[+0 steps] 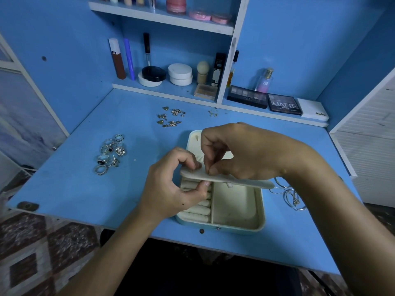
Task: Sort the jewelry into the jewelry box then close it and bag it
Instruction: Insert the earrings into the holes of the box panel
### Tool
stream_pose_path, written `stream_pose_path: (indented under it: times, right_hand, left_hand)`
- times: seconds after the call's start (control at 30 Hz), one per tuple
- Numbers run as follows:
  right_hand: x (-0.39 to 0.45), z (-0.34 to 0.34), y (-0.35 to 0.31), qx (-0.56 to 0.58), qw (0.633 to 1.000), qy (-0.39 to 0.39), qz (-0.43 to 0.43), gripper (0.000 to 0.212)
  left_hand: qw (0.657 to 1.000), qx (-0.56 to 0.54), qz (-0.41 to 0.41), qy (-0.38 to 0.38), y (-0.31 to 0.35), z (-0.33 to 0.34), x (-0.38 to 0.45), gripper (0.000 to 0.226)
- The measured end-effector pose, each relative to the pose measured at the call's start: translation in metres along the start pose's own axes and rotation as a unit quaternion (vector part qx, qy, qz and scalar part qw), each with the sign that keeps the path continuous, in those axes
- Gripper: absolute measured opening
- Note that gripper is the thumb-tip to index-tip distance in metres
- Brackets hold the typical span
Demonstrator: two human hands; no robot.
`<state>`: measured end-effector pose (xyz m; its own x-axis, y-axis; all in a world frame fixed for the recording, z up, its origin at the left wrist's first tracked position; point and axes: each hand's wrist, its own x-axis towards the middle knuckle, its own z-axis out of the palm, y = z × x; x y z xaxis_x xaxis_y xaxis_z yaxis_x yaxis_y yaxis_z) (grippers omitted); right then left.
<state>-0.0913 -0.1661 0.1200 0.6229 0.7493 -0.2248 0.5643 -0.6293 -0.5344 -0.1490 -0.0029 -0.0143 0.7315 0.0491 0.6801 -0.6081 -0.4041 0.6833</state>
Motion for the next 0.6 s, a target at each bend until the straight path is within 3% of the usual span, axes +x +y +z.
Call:
stream_pose_path:
  times: [0.6]
  right_hand:
    - [-0.0033, -0.0014, -0.0019, 0.022, 1.000, -0.008, 0.006, 0.018]
  left_hand:
    - [1.000, -0.009, -0.015, 0.002, 0.0003, -0.0004, -0.0003, 0.033]
